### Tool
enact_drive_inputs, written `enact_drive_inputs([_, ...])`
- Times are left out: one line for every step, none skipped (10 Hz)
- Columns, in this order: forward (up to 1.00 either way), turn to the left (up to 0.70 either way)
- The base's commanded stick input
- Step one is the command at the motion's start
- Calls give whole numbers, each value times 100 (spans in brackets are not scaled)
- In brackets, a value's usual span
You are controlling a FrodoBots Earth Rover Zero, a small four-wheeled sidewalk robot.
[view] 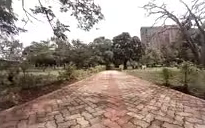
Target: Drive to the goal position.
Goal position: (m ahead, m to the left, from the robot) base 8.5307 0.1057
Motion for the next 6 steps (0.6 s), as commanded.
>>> enact_drive_inputs([70, 0])
enact_drive_inputs([70, 0])
enact_drive_inputs([70, 0])
enact_drive_inputs([70, 0])
enact_drive_inputs([70, 0])
enact_drive_inputs([70, 0])
